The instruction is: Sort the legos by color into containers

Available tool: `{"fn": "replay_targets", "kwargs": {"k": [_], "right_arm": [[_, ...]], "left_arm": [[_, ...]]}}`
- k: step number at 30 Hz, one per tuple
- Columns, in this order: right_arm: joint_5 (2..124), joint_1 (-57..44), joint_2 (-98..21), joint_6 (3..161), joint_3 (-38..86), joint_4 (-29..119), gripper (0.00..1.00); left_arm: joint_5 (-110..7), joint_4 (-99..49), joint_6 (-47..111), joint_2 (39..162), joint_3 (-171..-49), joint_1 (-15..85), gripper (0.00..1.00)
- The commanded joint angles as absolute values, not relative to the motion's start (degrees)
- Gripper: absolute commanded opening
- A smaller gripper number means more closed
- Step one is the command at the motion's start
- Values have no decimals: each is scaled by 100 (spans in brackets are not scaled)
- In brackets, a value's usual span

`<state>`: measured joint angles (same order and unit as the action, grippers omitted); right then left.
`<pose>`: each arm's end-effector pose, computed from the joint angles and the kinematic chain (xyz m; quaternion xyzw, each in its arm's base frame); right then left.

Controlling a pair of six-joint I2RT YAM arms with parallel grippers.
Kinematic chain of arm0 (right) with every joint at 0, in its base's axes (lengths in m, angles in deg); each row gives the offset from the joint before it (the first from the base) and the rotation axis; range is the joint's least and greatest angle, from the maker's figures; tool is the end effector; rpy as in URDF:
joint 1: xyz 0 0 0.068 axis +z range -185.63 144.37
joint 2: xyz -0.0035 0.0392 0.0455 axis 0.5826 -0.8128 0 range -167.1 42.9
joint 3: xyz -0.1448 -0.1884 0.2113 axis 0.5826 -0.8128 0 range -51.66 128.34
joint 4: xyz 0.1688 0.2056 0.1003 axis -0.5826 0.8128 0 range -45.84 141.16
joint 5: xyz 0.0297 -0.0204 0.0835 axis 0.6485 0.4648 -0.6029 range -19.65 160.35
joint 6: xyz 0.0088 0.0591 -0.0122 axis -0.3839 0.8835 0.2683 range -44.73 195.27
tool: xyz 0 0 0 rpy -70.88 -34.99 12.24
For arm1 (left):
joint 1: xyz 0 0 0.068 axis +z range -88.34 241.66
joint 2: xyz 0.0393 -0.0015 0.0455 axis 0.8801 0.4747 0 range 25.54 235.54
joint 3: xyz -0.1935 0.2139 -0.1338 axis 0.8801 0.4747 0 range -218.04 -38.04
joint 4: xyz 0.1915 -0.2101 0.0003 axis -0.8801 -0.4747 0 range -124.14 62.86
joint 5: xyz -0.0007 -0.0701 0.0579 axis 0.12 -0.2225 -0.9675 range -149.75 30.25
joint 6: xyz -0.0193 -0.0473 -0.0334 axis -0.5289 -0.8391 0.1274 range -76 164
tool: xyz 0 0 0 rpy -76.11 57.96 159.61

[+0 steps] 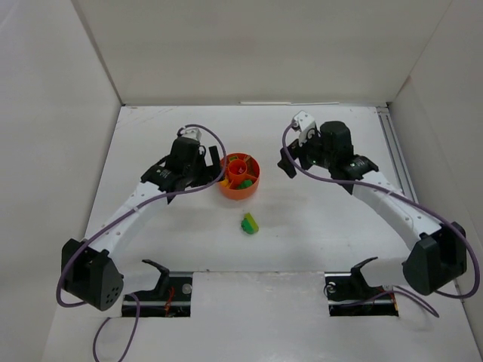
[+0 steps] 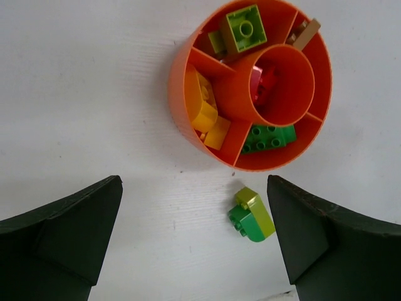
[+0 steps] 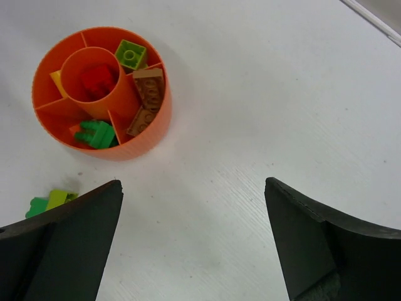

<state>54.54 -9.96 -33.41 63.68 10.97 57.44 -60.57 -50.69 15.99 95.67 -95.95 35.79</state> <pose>0.2897 0.1530 0.3563 -0.3379 0.7771 0.1798 0.4996 0.2589 -0.1248 0.3372 -0.0199 0.8898 -0.2008 0.4092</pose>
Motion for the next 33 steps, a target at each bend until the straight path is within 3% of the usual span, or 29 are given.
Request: {"fn": "replay_targets", "kwargs": {"k": [1,11,24,33], "right_arm": [[5383,-1216,-3014,6525,934,5647,100],[5497,-1410,-2416,6754,161,5699,100],[5497,-1410,-1643,6947,-578,5752,100],[5303,-1410,-1388,6895,-920,5858,100]], "left_arm": [[-6142,-5166,1395,9383,-9429,3406,100],[-6054,-4570,491,9102,-8506,2653,100],[-7319,-4868,-266,11060,-9331,358,96],[-7171,-4419,296,10983,-8761,-92,95]]}}
